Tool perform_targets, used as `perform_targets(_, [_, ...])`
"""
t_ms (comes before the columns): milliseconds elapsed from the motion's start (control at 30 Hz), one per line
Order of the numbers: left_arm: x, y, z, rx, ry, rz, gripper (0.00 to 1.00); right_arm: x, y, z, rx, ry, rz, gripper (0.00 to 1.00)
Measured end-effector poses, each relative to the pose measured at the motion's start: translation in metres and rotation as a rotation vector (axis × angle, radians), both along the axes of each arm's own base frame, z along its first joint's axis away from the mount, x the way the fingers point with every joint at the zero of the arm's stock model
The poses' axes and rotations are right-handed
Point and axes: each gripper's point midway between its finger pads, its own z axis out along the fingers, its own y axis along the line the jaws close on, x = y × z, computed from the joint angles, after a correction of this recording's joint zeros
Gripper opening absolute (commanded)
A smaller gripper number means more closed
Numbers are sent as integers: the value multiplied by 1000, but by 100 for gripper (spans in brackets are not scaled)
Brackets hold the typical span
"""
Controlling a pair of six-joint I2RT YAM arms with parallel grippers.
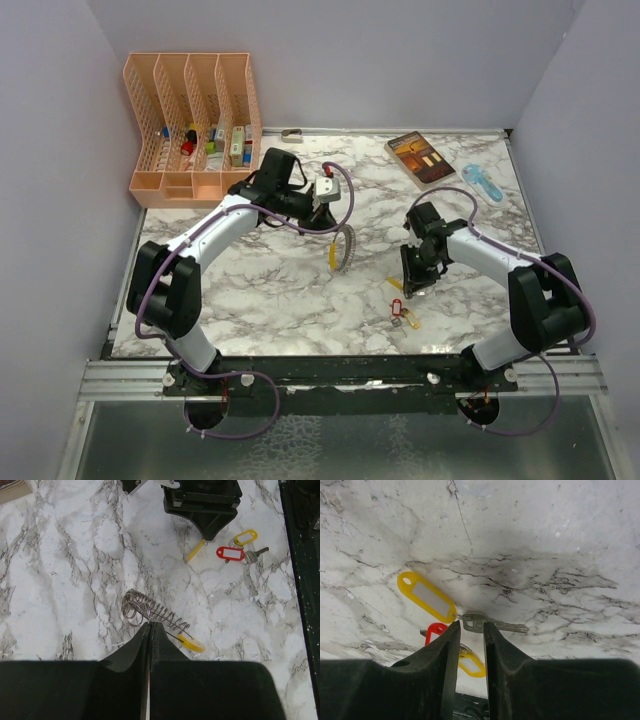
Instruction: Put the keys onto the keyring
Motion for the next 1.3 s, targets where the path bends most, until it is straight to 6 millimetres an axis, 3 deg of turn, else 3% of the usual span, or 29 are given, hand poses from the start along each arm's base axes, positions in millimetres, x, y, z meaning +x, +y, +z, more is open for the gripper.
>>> perform_targets(800, [0,-2,0,-15,18,8,0,23,25,-6,40,-84,53,18])
perform_targets(1100, [0,-2,1,-18,23,13,0,31,34,12,76,-148,62,19])
perform_targets(1300, [0,-3,1,-19,27,15,0,38,37,14,80,-183,105,22])
